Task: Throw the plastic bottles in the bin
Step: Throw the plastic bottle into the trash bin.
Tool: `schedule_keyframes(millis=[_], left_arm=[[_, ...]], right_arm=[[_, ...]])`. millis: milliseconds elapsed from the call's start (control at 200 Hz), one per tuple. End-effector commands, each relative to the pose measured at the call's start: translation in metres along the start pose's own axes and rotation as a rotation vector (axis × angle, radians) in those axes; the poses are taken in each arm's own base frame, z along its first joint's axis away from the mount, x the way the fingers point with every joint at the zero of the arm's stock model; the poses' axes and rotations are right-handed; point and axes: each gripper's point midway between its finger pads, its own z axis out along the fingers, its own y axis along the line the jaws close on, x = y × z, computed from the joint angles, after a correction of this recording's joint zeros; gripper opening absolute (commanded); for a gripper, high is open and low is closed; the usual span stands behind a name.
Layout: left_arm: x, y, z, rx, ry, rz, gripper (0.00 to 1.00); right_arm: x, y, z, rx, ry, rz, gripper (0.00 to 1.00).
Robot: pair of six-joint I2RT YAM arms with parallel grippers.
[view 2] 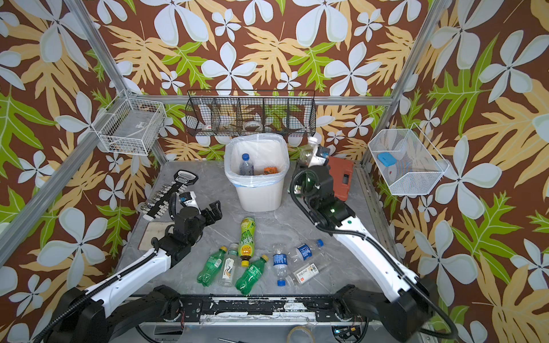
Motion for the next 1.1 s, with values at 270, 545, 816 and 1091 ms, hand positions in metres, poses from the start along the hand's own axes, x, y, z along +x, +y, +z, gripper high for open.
schedule_keyframes(millis=[270, 545, 816, 1091], left_arm=[[-0.002, 0.007, -0.006, -0.019, -0.014, -0.022, 1.00], [-0.003, 0.010, -0.007, -0.031, -0.018, -0.019, 1.00], [-0.005, 0.008, -0.006, -0.027, -0.021, -0.020, 1.00], [-0.006, 0.006, -0.006, -0.021, -0.020, -0.019, 1.00]], right_arm=[[-0.047, 0.087, 0.065, -0.229, -0.048, -0.133, 0.52], [-0.024, 0.094, 0.095, -0.220, -0.004, -0.174, 0.52], [-0.009, 0.092, 0.109, -0.206, 0.025, -0.198, 0.53], [-0.006, 0.082, 0.117, -0.188, 0.052, -0.166, 0.99]])
